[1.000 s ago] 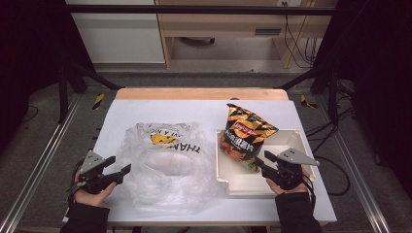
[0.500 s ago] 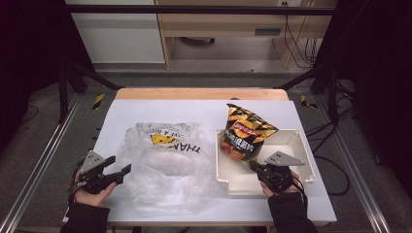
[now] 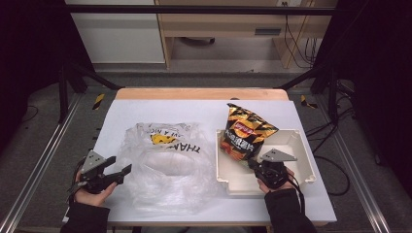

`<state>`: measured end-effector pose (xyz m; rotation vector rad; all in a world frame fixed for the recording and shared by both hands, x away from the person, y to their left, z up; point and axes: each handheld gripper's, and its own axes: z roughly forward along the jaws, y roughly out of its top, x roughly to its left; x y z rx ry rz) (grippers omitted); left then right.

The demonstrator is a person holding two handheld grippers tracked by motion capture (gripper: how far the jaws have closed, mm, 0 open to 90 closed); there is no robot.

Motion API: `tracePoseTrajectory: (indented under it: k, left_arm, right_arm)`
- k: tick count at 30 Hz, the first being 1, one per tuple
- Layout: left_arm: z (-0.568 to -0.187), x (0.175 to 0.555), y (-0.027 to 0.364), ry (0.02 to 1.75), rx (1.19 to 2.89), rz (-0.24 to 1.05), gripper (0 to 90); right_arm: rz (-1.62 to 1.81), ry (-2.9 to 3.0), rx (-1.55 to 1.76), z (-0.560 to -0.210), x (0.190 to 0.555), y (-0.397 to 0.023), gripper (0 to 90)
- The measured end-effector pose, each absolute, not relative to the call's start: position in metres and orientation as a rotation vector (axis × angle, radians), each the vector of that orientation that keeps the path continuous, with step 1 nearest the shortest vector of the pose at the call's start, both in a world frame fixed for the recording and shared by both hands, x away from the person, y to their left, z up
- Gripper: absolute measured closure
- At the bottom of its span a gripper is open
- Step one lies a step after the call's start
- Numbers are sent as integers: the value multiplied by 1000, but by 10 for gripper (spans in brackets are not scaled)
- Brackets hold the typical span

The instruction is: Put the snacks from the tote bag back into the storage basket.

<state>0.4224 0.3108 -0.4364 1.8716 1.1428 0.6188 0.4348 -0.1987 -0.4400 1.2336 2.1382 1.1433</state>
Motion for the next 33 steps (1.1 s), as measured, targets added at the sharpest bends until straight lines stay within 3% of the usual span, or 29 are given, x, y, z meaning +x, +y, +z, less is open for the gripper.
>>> tracePoseTrajectory:
  k: [22,33]
  left_arm:
    - [-437,423,310,1145,1875,615,299]
    - [-437,423,311,1146,1875,616,298]
  right_arm:
    - [1118,1974,1319,-434,451,-223,895]
    - [1192,2059,1244,-433,447,-201,900]
